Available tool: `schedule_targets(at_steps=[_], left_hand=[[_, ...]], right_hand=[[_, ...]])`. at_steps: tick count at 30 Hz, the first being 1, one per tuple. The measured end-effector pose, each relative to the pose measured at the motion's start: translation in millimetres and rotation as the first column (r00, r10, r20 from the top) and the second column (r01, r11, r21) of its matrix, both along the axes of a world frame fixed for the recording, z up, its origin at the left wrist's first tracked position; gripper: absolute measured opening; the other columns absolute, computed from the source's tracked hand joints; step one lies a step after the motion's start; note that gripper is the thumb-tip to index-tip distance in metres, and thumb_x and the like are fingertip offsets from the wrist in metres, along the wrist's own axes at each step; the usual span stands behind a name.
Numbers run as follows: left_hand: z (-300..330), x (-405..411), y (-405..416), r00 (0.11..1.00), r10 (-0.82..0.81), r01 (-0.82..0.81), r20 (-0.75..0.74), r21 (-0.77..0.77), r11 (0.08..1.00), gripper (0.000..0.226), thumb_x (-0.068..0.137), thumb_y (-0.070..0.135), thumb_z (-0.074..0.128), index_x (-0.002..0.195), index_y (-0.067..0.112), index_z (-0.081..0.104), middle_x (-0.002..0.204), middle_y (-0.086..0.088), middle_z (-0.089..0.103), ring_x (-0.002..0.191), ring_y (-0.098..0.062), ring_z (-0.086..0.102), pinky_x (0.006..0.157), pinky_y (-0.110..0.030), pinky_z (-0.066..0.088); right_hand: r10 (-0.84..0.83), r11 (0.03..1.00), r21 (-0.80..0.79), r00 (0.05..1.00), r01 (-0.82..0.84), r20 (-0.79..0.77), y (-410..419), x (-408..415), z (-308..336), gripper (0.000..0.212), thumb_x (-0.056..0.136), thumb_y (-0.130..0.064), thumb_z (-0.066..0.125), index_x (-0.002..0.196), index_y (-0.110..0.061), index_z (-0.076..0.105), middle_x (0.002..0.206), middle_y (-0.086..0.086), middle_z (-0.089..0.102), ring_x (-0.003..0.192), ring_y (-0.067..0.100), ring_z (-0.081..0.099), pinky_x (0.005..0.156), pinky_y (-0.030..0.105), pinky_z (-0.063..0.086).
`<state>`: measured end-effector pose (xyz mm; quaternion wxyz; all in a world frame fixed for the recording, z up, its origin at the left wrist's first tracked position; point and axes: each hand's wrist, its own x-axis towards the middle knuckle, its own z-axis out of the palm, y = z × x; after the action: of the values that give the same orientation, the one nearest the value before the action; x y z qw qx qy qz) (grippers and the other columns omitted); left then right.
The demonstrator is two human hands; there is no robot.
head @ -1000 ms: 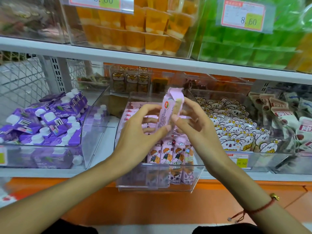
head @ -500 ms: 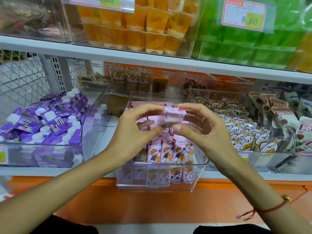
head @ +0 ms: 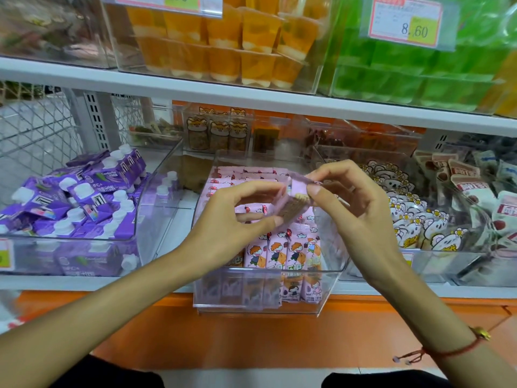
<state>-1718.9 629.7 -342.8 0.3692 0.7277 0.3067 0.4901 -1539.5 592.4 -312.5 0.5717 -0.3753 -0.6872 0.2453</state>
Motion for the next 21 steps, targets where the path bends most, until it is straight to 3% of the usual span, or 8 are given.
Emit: schedule_targets(at_steps=[5, 9, 12, 17, 21], left_hand=[[8, 2, -3, 0.997, -0.066, 0.064, -0.047, -0.056, 0.996, 0.036, 0.082, 0.013, 0.072, 0.11, 0.035, 0.062, 0.107, 0.025, 0.066, 0.097, 0.005, 0.064, 0.072, -0.009, 0.05], [15, 1, -3, 0.995, -0.049, 0.076, 0.091, -0.326, 0.942, 0.038, 0.082, 0.032, 0.068, 0.119, 0.03, 0.063, 0.11, 0.015, 0.07, 0.096, 0.001, 0.067, 0.061, -0.016, 0.053], [20, -2, -4, 0.98, -0.008, 0.105, 0.198, -0.484, 0.869, 0.032, 0.081, 0.043, 0.066, 0.108, 0.026, 0.072, 0.102, 0.01, 0.074, 0.084, 0.002, 0.068, 0.057, -0.013, 0.051], [20, 2, -3, 0.961, 0.032, 0.152, 0.274, -0.622, 0.768, 0.022, 0.078, 0.043, 0.071, 0.091, 0.028, 0.078, 0.094, 0.005, 0.075, 0.073, -0.002, 0.069, 0.055, -0.014, 0.051], [19, 3, -3, 0.971, 0.042, 0.114, 0.236, -0.607, 0.787, 0.028, 0.08, 0.044, 0.069, 0.102, 0.028, 0.076, 0.095, 0.009, 0.075, 0.08, -0.001, 0.069, 0.057, -0.015, 0.052]], right_hand=[[-0.099, 0.995, 0.004, 0.995, 0.099, -0.001, 1, 1, 1, 0.008, 0.092, -0.021, 0.06, 0.099, -0.021, 0.063, 0.095, -0.013, 0.066, 0.09, 0.005, 0.062, 0.081, 0.028, 0.053], [0.007, 0.994, -0.109, 0.999, -0.001, 0.053, 5, 0, -3, 0.042, 0.087, -0.037, 0.055, 0.128, -0.032, 0.051, 0.116, -0.012, 0.065, 0.105, 0.004, 0.062, 0.089, 0.024, 0.051], [0.069, 0.985, -0.168, 0.983, -0.041, 0.169, 6, -3, -9, 0.039, 0.088, -0.042, 0.052, 0.127, -0.038, 0.054, 0.122, -0.02, 0.061, 0.108, 0.001, 0.06, 0.089, 0.017, 0.048], [-0.003, 0.98, -0.197, 0.984, 0.038, 0.179, 7, -3, -9, 0.041, 0.084, -0.053, 0.051, 0.12, -0.035, 0.062, 0.109, -0.017, 0.064, 0.096, 0.001, 0.061, 0.082, 0.016, 0.049], [0.002, 0.977, -0.21, 0.984, 0.036, 0.177, 6, -3, -9, 0.043, 0.083, -0.051, 0.052, 0.121, -0.033, 0.062, 0.104, -0.016, 0.065, 0.092, 0.0, 0.062, 0.079, 0.013, 0.048]])
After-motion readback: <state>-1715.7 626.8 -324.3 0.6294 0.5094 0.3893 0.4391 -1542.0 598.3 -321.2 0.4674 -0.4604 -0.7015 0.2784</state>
